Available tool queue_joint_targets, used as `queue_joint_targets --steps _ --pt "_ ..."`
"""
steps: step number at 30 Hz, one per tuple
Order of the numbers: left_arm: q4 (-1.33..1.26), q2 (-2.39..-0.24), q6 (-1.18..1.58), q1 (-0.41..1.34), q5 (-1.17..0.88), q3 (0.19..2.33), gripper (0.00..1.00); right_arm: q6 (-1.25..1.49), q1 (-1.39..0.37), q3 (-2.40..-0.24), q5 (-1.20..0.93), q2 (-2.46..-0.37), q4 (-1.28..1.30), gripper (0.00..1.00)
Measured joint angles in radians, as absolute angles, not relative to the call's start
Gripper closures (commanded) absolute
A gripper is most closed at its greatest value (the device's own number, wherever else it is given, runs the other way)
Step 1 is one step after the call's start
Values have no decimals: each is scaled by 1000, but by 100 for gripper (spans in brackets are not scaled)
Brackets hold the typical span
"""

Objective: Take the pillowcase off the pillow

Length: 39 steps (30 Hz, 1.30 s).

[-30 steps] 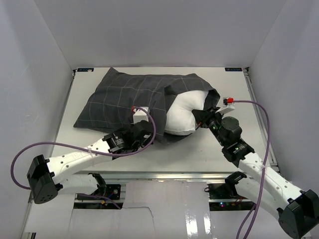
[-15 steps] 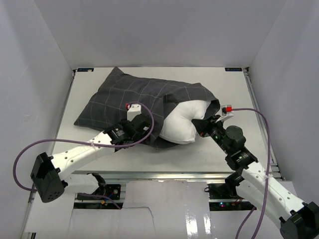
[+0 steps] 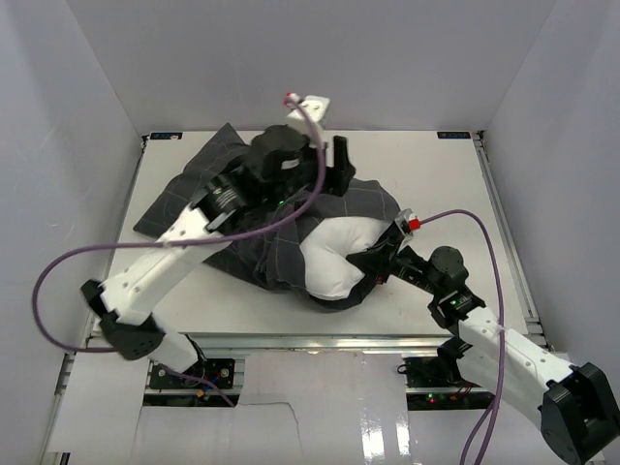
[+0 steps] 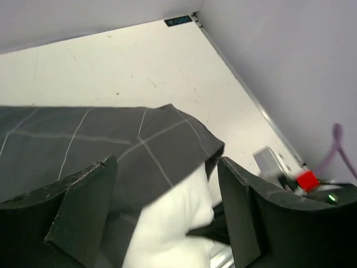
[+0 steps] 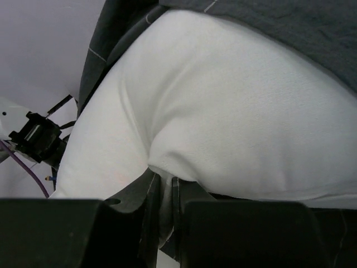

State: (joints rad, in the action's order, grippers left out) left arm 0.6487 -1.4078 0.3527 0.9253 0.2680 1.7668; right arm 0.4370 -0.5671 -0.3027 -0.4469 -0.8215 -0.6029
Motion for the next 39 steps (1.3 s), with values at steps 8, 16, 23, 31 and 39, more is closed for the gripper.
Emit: queue_joint_targets --steps 8,16,23,31,39 --pt "728 -1893 201 925 231 1991 19 417 -572 -277 -503 -760 -631 92" --pt "769 -2024 179 929 270 2035 100 423 -575 -255 -498 -758 -633 92" --pt "826 -2025 252 916 337 2178 100 429 -575 -247 -441 -743 -689 92" --pt "829 -2025 317 897 324 2189 100 419 -577 -247 -414 -707 -668 92" --pt "782 -2030 349 868 244 2189 83 418 -583 -247 -425 -698 -637 92"
